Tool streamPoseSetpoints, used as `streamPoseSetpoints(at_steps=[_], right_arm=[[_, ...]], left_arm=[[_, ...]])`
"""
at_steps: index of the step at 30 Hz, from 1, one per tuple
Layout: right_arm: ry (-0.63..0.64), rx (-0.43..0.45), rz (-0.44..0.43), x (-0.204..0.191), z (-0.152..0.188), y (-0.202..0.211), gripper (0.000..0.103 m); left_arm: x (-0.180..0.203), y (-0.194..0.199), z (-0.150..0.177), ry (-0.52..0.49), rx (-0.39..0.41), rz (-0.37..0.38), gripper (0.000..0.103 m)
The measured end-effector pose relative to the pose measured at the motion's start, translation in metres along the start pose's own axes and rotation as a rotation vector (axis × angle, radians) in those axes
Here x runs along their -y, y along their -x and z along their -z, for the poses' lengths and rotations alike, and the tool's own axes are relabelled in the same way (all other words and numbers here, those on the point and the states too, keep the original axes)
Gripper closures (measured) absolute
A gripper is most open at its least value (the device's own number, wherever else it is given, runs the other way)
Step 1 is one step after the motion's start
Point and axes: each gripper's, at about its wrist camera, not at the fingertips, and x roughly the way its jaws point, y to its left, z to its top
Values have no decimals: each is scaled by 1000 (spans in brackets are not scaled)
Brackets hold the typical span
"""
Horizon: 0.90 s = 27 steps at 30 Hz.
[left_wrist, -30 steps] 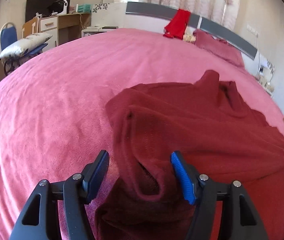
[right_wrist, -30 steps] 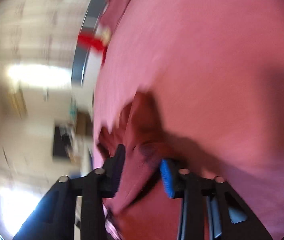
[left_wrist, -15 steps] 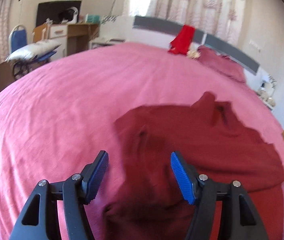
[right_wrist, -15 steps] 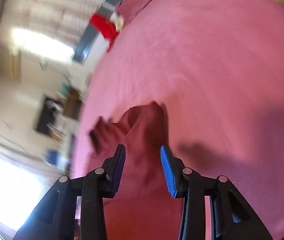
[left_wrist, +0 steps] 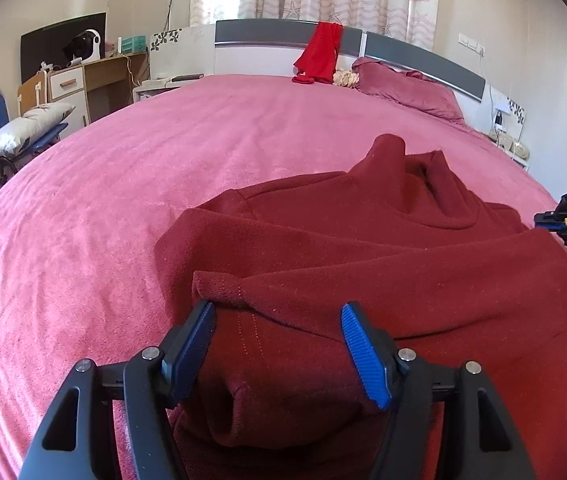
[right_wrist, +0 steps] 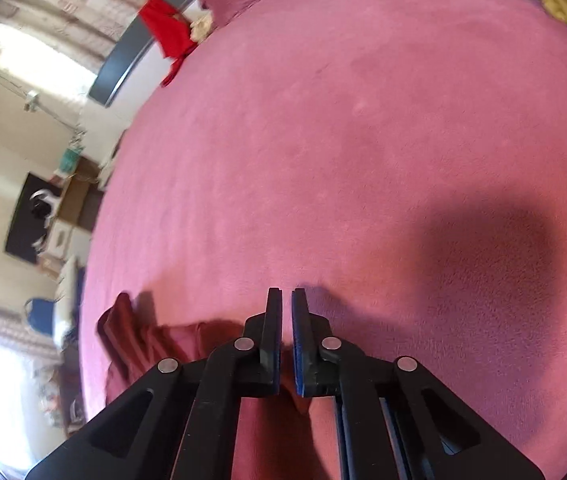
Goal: Fold clothes
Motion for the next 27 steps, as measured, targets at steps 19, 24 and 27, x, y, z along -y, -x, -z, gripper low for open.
streamPoseSetpoints(at_steps=[19, 24, 27], right_arm=[[142, 0, -78, 1, 152, 128, 59], [235, -122, -79, 18, 243, 173, 51], [249, -198, -60, 36, 291, 190, 51]], left_arm=[[-90, 75, 31, 204, -70, 9, 35], [-106, 111, 81, 299, -167, 125, 35], [-98, 134, 105, 249, -212, 160, 34]])
